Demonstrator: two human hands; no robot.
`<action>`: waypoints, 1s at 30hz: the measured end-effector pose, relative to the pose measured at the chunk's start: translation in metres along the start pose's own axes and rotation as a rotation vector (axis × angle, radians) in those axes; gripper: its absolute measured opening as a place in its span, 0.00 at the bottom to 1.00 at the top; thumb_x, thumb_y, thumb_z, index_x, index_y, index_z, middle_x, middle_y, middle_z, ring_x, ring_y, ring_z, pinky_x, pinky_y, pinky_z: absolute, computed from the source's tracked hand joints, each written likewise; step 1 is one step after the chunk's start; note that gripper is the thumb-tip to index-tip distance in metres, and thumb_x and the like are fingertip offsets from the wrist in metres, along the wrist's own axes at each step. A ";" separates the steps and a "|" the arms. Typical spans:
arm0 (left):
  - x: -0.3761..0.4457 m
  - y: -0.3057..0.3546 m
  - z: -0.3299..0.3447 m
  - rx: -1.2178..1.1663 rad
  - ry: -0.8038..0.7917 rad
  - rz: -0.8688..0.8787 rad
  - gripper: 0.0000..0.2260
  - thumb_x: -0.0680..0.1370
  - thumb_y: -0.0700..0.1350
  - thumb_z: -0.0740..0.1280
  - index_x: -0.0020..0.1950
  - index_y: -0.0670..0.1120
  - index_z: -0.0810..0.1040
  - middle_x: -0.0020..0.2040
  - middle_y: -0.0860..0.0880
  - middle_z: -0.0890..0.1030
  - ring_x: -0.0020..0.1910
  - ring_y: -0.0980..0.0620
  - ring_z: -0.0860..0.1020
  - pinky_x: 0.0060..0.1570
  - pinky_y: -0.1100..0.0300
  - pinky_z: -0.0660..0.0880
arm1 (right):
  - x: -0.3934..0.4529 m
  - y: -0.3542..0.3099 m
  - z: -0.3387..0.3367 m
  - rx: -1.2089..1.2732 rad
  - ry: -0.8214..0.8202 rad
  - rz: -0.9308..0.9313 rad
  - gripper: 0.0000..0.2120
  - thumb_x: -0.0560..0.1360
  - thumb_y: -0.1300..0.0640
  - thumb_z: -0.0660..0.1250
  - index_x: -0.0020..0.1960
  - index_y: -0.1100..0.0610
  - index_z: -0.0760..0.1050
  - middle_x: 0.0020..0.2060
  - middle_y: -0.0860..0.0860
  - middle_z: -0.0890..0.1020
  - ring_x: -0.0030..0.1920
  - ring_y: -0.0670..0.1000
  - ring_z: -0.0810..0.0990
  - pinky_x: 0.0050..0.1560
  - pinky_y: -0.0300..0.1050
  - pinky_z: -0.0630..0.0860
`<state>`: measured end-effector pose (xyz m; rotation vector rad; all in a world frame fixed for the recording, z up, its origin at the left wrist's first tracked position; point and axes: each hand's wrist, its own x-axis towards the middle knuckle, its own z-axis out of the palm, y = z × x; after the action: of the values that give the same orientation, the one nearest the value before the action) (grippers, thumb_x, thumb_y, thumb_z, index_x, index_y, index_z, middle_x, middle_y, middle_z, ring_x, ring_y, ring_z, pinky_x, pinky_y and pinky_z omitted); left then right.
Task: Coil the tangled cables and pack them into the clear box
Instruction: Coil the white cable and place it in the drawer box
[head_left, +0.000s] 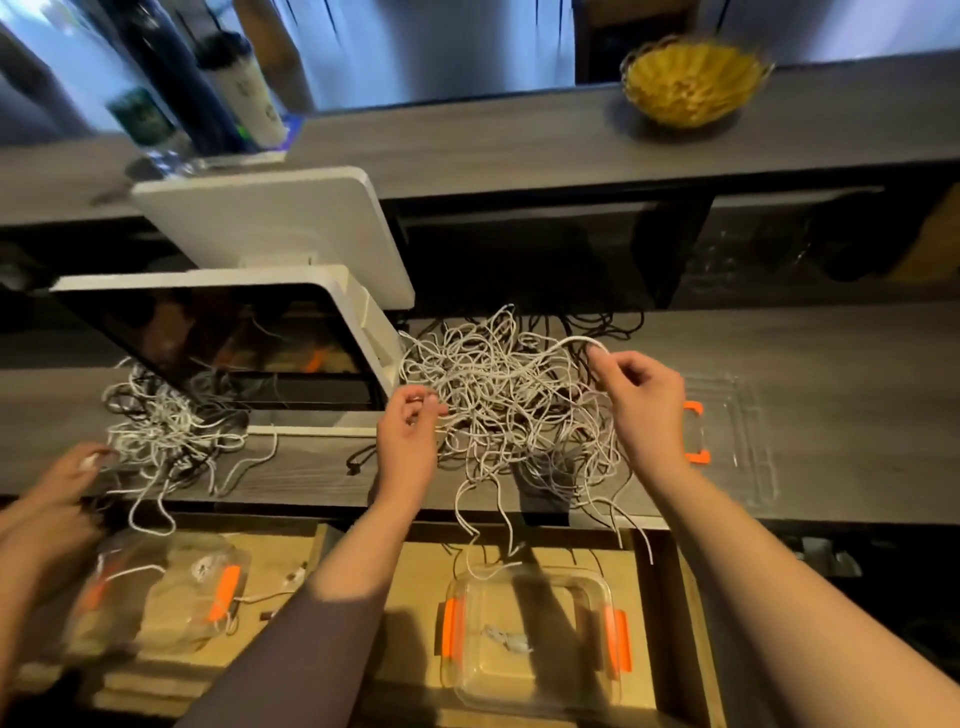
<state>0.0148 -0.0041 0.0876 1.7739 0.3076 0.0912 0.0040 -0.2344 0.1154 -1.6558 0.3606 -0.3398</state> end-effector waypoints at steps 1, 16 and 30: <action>-0.001 0.014 0.001 -0.036 0.028 0.008 0.06 0.82 0.42 0.64 0.49 0.53 0.75 0.45 0.48 0.84 0.43 0.56 0.80 0.38 0.72 0.73 | 0.000 -0.006 -0.003 0.013 0.001 0.002 0.12 0.78 0.51 0.70 0.39 0.57 0.82 0.30 0.54 0.79 0.33 0.43 0.74 0.37 0.38 0.71; -0.056 0.137 0.001 -0.259 0.048 0.157 0.10 0.84 0.47 0.61 0.50 0.47 0.81 0.27 0.54 0.65 0.25 0.57 0.60 0.23 0.64 0.56 | -0.009 -0.096 -0.052 0.151 -0.104 -0.057 0.11 0.81 0.52 0.65 0.47 0.55 0.84 0.23 0.46 0.70 0.25 0.47 0.68 0.30 0.44 0.68; -0.155 0.100 0.021 0.096 -0.273 0.125 0.12 0.83 0.49 0.64 0.43 0.51 0.84 0.34 0.48 0.81 0.35 0.52 0.76 0.40 0.58 0.70 | -0.104 -0.076 -0.064 -0.166 -0.749 -0.075 0.10 0.80 0.48 0.64 0.49 0.51 0.81 0.37 0.50 0.83 0.38 0.54 0.80 0.42 0.50 0.77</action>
<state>-0.1140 -0.0826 0.1956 1.8738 0.0036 -0.0777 -0.1147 -0.2395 0.1968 -1.8309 -0.2427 0.2713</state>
